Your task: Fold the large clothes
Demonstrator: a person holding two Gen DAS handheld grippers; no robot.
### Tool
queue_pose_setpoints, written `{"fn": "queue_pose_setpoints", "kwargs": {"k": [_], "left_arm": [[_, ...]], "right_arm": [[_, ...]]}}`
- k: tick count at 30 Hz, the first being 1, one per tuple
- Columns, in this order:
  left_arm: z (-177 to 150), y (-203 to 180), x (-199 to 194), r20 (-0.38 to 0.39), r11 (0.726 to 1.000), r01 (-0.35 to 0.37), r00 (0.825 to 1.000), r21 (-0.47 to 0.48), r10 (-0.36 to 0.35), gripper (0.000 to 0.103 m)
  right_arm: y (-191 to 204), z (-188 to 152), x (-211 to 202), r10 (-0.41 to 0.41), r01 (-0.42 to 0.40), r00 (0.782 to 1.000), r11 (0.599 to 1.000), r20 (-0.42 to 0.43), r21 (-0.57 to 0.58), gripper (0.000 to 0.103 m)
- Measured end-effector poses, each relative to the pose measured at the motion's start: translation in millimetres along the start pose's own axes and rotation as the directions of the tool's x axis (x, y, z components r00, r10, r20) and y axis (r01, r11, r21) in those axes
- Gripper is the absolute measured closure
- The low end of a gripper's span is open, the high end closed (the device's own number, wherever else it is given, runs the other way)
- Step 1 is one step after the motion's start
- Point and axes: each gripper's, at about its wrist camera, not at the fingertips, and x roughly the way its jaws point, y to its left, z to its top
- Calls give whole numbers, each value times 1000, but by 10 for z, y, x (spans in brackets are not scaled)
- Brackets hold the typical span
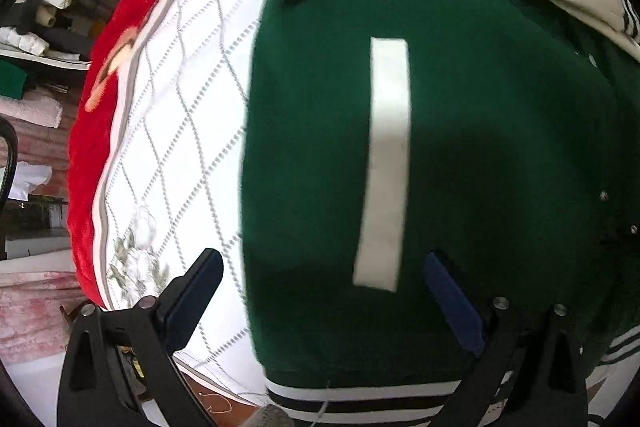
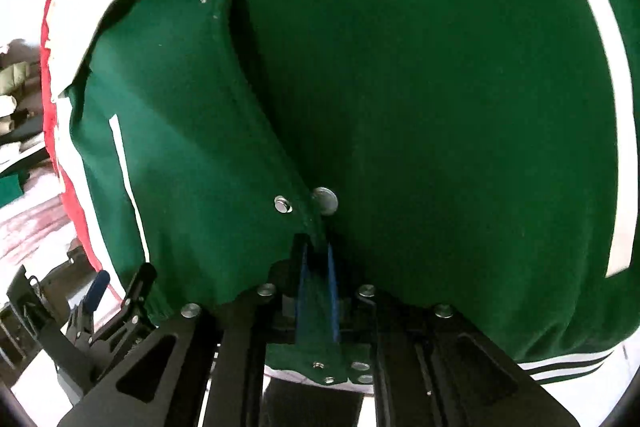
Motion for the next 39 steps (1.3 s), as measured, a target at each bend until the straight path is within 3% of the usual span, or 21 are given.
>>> {"fn": "queue_pose_setpoints", "kwargs": {"k": [2,4,5,8,10,14,16,18,22,26,27,28,31,33,35,37,39], "left_arm": [[139,90,-28,38,1000,-23,999,-13,23,0],[375,169,-18,84,997,-70,994,-16,71,0],[523,234,-5,111,995,-97,989,-27,99,0],[1070,296,112,176,985,-169,969,-32,172,0],[1446,267,288,197,976,-217,956,-15,216,0],[1815,292,576,190,966,-259,948,-15,257,0],[1880,321,615,187,969,-242,951,-39,246,0],[1913,381,622,188,971,-231,952,-70,240,0],[1956,492,621,177,970,-210,957,-120,229,0],[1991,536,633,185,968,-222,953,-119,242,0],[1997,553,642,184,969,-218,954,-117,236,0],[1998,558,651,183,970,-214,955,-113,232,0],[1995,571,663,190,966,-235,949,-112,253,0],[1994,611,679,183,970,-208,956,-129,229,0],[1980,581,656,182,968,-217,954,-123,236,0],[1952,555,608,167,969,-220,957,-109,236,0],[1873,586,493,166,976,-180,966,-120,199,0]], "right_arm": [[90,87,-58,-13,13,1000,1000,7,-11,75],[-7,54,-295,-8,9,998,1000,70,-16,44],[-8,62,-358,-6,8,996,1000,92,-17,41],[-82,116,-601,-21,23,987,1000,160,-9,41],[-347,217,-852,-53,49,976,999,210,22,41],[-643,426,-1117,-117,92,950,991,290,100,41],[-757,477,-1283,-178,138,921,981,348,137,41],[-960,575,-1465,-270,211,877,959,398,188,41],[-1328,863,-1561,-386,301,833,918,397,259,41],[-1550,1280,-1404,-382,310,853,919,356,245,43],[-1550,1331,-1402,-361,287,855,927,373,240,56],[-1516,1365,-1399,-338,263,856,937,392,231,78],[-1432,1423,-1489,-311,230,848,946,429,230,93],[-1541,1427,-1580,-314,206,836,940,449,272,93],[-1702,1492,-1585,-278,159,867,941,414,299,93],[-1596,1551,-1595,-327,242,871,935,366,260,93],[-1499,1513,-1663,-349,273,878,928,328,255,87]]}}
